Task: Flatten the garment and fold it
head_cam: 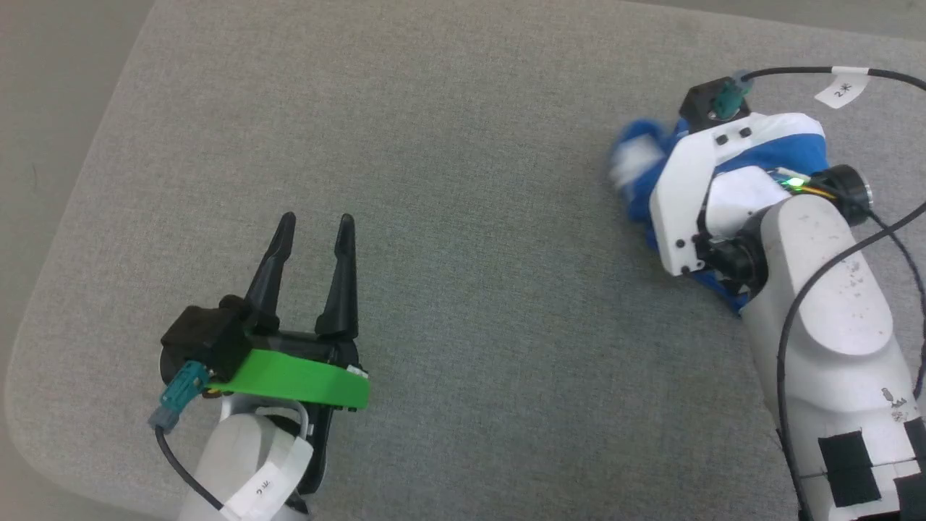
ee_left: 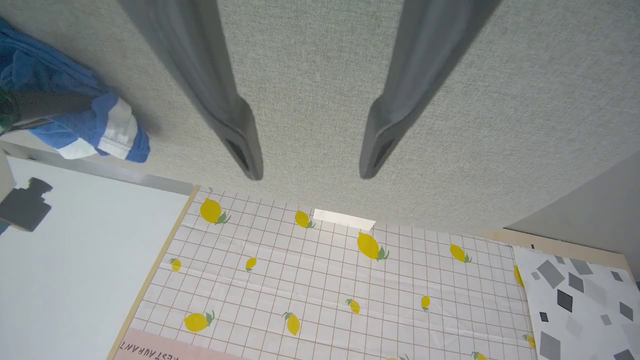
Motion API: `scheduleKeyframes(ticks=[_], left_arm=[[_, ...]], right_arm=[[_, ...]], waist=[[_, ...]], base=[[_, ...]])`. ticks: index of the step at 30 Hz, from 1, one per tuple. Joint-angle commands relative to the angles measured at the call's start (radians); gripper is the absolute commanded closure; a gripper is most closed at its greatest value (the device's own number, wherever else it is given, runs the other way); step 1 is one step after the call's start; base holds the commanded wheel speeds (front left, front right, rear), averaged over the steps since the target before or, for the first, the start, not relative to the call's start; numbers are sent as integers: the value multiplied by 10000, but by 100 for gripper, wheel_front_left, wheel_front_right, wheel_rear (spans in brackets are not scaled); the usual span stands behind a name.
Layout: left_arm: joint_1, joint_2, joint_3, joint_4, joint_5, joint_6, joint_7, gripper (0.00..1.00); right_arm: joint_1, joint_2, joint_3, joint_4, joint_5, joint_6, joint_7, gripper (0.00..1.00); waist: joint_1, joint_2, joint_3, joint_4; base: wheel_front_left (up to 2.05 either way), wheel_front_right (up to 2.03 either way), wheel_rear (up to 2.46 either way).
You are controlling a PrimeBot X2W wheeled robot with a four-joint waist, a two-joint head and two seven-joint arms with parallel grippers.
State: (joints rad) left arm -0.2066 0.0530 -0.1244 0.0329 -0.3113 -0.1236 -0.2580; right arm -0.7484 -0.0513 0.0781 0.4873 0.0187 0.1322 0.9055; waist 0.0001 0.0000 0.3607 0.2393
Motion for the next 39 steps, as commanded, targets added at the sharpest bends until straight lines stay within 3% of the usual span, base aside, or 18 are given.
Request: scheduleKeyframes(ticks=[1, 7, 13, 16, 21, 27, 30, 33, 39], left_arm=[[-1, -28, 55, 22, -83, -45, -38, 0], [183, -28, 233, 47, 71, -50, -38, 0], [491, -28, 360, 39, 190, -57, -38, 0], [646, -28, 418, -17, 191, -59, -38, 0], [795, -28, 424, -56, 131, -61, -38, 0], [867, -28, 412, -86, 4, -62, -38, 0], [863, -28, 349, -64, -16, -63, -38, 0], [842, -28, 282, -34, -11, -64, -38, 0], [824, -28, 182, 0, 50, -67, -38, 0]], right_arm=[[68, 10, 99, 91, 232, -15, -111, 0], [273, 10, 373, -778, 1175, -15, -853, 0], [1074, 10, 38, -2433, 1423, -15, -1698, 0], [1706, 10, -553, -3280, 1517, -15, -2854, 0], [2566, 10, -1538, -3693, 1933, -15, -5352, 0], [3120, 10, -2708, -2783, 2728, -15, -7665, 0], [2994, 10, -3195, -1749, 4305, -15, -7911, 0], [2486, 10, -3741, -137, 6560, -15, -7138, 0], [1308, 10, -4903, 2253, 7875, -15, -4899, 0]], waist=[[-1, 0, -179, -162], [-1, 0, -744, -631], [-1, 0, -1362, -1153], [-1, 0, -1615, -1382], [-1, 0, -1823, -1601], [-1, 0, -1894, -1731], [-1, 0, -1868, -1732], [-1, 0, -1801, -1675], [-1, 0, -1663, -1474]], base=[[0, 0, 0], [0, 0, 0], [0, 0, 0], [0, 0, 0], [0, 0, 0], [0, 0, 0], [0, 0, 0], [0, 0, 0], [0, 0, 0]])
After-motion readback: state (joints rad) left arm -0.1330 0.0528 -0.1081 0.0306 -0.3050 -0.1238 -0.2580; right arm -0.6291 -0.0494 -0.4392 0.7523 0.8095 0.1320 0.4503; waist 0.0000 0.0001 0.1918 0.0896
